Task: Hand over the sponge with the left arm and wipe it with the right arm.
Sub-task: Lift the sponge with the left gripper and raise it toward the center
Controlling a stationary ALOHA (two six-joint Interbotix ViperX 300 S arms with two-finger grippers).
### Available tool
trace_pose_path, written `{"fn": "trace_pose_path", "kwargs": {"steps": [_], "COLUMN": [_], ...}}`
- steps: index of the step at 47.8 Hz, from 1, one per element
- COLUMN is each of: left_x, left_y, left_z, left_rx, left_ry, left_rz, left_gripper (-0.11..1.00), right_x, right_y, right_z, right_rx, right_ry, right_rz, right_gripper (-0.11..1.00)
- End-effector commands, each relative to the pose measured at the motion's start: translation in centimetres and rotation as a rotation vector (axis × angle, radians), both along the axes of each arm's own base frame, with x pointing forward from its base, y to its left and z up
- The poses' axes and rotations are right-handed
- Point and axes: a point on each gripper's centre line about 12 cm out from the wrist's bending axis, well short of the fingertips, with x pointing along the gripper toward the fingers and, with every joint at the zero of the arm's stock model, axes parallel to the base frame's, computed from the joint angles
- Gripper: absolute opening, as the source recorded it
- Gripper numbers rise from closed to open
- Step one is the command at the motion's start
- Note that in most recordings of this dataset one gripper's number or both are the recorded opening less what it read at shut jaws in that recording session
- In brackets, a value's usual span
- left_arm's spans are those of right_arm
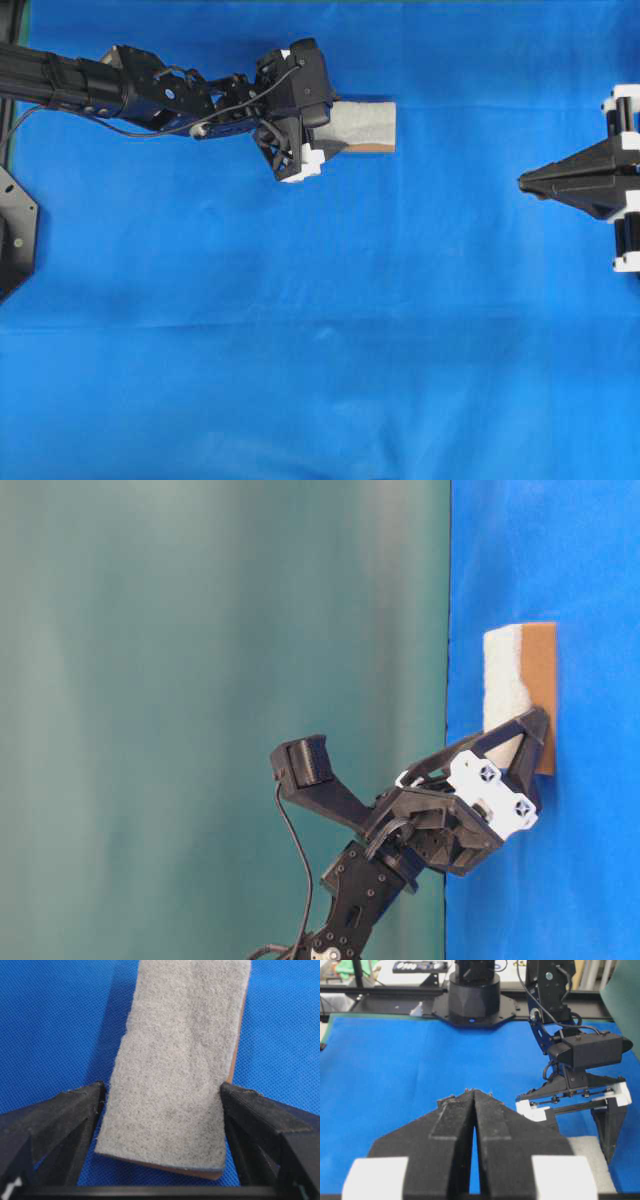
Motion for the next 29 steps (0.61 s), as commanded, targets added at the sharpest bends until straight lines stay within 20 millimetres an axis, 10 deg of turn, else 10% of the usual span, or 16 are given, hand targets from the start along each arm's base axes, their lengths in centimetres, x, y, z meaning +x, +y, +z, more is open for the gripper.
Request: {"fn": "trace_pose_path", "kwargs": {"steps": [1, 7, 16, 29], "left_x": [-0.2, -0.2, -0.2, -0.7], "left_y": [0.2, 0.2, 0.2, -0.4], "left_z": [0.5, 0.5, 1.0, 5.4], "left_rx": [0.003, -0.006, -0.018, -0.031], "left_ry": [-0.011, 0.012, 0.026, -0.008], "left_rz": [0.007, 0.007, 0.011, 0.017], "left_gripper": [0.94, 0.87, 0.48, 0.48], "right_x": [0.2, 0.2, 0.3, 0.5], "right_y": [-0.2, -0.3, -0.3, -0.4], "right_z": [0.7, 0.7, 0.5, 0.1], "right_rx": [0.004, 0.002, 0.002, 0.003], "right_ry": [-0.022, -0.02, -0.015, 0.001], "right_rz": [-0.008, -0.014, -0.016, -0.019], "right_gripper": [0.02, 0.02, 0.02, 0.02]}}
